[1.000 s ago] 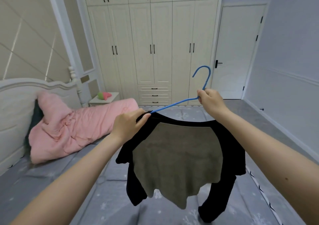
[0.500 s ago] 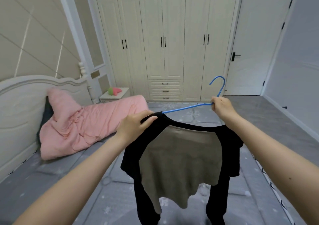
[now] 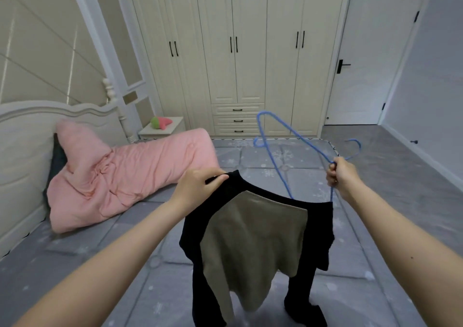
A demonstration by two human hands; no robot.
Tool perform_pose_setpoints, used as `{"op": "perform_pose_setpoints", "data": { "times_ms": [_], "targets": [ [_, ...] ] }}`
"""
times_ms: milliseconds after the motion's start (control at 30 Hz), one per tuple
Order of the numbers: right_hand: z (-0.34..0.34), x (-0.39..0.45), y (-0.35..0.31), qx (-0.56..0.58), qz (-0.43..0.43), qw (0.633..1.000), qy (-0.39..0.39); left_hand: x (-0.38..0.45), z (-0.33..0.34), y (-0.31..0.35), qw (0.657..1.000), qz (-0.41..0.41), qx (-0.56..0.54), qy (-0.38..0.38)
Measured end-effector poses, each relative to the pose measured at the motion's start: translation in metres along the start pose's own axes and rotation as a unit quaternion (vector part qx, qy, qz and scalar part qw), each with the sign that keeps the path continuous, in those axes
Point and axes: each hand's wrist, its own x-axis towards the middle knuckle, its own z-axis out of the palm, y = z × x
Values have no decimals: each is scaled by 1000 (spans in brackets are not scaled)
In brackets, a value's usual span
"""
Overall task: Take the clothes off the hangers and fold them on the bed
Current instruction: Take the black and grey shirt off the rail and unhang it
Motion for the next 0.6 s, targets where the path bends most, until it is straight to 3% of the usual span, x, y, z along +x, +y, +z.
{"op": "perform_pose_setpoints", "data": {
  "times_ms": [133, 400, 500, 600],
  "targets": [
    [-1, 20, 9, 108, 54, 993, -7, 0, 8, -8, 1000, -5, -11, 8],
    [53, 31, 22, 352, 58, 931, -71, 7, 47, -34, 995, -16, 14, -100],
    [57, 42, 24, 380, 33, 923, -57, 5, 56, -46, 991, -37, 17, -126],
    [61, 53, 20, 327, 16, 943, -53, 3, 63, -58, 988, -51, 17, -144]
  ]
}}
